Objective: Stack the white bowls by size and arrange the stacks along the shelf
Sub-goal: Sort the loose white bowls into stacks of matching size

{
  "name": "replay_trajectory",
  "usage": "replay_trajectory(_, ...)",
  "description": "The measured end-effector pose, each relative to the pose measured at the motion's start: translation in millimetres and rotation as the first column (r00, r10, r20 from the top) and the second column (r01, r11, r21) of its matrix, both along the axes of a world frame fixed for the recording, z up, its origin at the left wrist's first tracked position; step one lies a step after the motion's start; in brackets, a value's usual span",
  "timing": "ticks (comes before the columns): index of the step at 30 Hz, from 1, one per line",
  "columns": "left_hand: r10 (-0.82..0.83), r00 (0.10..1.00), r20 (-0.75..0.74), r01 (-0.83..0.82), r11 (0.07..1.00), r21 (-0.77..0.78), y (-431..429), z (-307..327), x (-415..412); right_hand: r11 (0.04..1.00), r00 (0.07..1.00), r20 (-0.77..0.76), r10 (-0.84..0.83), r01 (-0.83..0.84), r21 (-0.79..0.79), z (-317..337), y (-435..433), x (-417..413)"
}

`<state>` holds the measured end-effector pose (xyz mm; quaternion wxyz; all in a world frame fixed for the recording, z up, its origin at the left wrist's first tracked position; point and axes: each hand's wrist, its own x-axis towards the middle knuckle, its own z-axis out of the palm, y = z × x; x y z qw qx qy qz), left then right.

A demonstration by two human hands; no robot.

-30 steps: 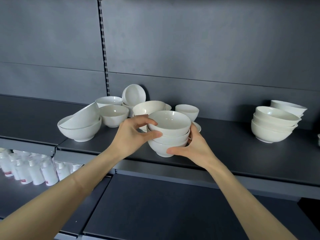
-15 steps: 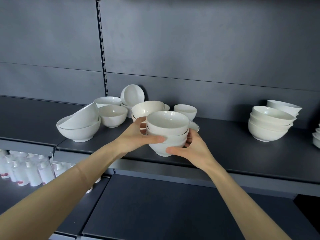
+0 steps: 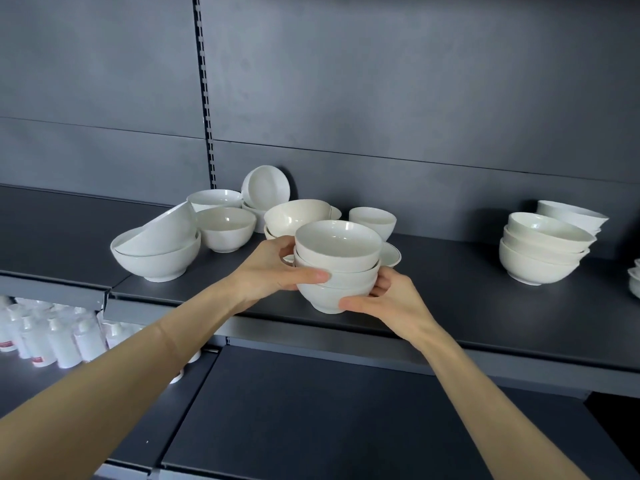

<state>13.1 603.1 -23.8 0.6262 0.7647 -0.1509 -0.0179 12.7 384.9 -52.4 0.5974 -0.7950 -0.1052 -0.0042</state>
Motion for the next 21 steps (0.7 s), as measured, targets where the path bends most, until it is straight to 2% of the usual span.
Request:
replay_trajectory(11,0.150,0.984,0.092,-0.149,0.989,-0.013,19.3,31.5,-42.5,0.993,0.988,0.099,0.115,-0.116,0.009,34.2,19.8,-15.1)
replay_trajectory(21,0.322,0.927,0.194,-0.317,0.947,-0.057,113.8,92.3,-64.5,0.957,0.942,0.187,0.279,-0.290,0.032,97.9,124.2,4.5)
